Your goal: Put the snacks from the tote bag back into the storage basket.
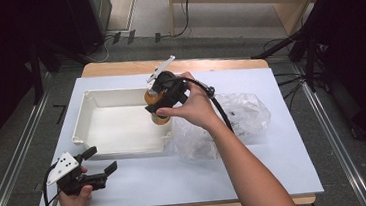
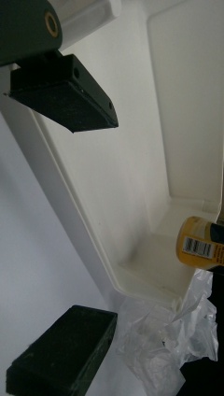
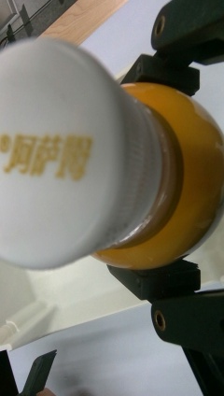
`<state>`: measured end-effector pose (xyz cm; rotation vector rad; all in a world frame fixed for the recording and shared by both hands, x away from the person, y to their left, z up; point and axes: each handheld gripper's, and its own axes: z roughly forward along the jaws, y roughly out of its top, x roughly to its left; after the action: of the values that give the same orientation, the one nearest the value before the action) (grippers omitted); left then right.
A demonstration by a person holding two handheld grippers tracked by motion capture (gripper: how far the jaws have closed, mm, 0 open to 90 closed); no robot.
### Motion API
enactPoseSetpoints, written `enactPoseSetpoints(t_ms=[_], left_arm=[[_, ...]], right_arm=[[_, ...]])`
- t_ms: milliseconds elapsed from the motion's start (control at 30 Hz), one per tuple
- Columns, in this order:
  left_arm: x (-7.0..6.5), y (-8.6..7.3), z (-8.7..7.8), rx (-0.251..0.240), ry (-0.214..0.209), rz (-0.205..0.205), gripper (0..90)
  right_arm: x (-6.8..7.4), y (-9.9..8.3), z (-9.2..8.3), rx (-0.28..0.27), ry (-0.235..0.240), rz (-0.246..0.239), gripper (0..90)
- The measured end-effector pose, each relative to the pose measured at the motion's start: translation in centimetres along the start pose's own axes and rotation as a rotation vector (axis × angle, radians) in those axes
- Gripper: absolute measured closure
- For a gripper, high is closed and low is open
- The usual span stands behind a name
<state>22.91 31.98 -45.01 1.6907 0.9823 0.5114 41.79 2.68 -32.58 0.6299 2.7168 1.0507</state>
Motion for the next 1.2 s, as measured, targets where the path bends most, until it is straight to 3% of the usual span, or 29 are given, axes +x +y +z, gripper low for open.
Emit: enactPoseSetpoints(t_ms=[1200], left_arm=[[0.0, 0.0, 0.0, 0.002, 0.003, -0.002, 7.8]], right_arm=[[0.1, -1.5, 1.9, 0.021, 0.016, -0.003, 30.4]])
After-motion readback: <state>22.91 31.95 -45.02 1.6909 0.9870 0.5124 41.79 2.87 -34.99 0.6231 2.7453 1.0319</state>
